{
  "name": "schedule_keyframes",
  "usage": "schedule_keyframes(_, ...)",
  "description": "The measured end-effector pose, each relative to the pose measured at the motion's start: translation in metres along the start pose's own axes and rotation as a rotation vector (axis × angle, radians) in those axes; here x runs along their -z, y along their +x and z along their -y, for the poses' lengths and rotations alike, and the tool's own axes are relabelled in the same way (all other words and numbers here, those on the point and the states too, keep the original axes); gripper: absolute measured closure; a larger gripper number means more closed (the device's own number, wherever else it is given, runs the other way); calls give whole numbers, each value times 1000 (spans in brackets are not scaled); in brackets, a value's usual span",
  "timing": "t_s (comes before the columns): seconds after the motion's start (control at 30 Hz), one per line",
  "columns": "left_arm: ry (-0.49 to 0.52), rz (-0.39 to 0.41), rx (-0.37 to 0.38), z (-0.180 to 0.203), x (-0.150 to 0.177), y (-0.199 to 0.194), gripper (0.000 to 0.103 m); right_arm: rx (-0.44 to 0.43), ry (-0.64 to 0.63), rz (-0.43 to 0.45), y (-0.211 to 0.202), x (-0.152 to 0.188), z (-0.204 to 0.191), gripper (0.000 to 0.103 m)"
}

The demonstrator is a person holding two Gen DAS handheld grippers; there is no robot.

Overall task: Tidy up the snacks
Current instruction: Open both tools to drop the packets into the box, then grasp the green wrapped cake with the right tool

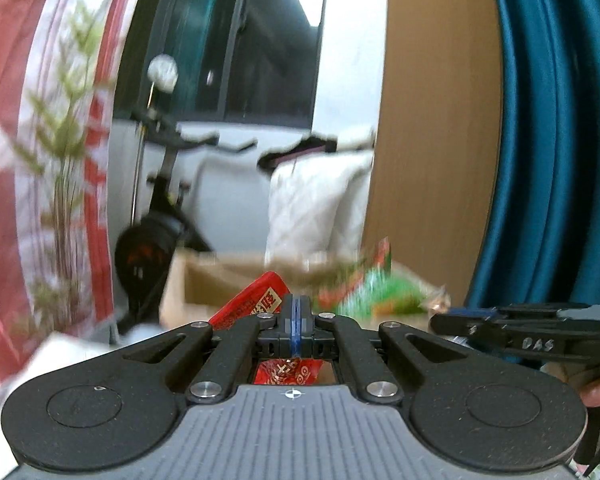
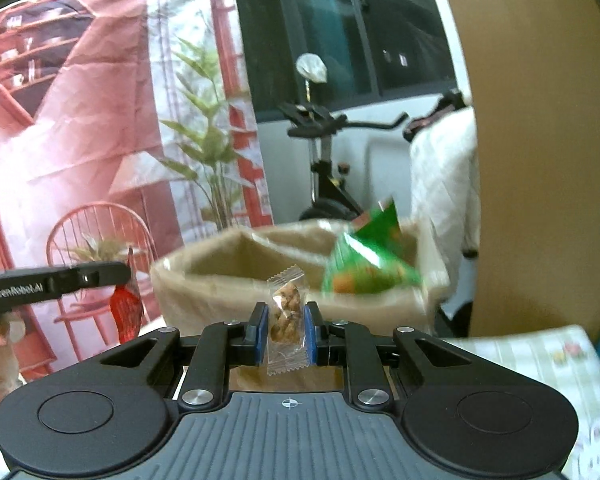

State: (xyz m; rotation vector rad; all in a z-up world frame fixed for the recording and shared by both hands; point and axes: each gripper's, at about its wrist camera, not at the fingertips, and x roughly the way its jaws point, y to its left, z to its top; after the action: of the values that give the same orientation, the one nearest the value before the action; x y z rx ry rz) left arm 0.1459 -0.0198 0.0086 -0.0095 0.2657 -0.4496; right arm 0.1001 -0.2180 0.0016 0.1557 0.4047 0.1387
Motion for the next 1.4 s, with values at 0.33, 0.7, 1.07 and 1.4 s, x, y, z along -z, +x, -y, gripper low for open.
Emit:
schedule_keyframes(0.33,30,-19,-4,-4,-53,93,102,0,25,-62,96,-46,-2,86)
schedule_keyframes(0.7,-74,-171,-32,-39,-33,120,72,43,12,-103,103,-23,-13,64)
schedule_keyframes(1.07,-109,-212,-105,-63,-6,38,70,3,98,-106,52,11,-39,64)
schedule_keyframes(1.4,-111,-366,-131,-80,61,19,69,3,189,-354,69,99,-66,62)
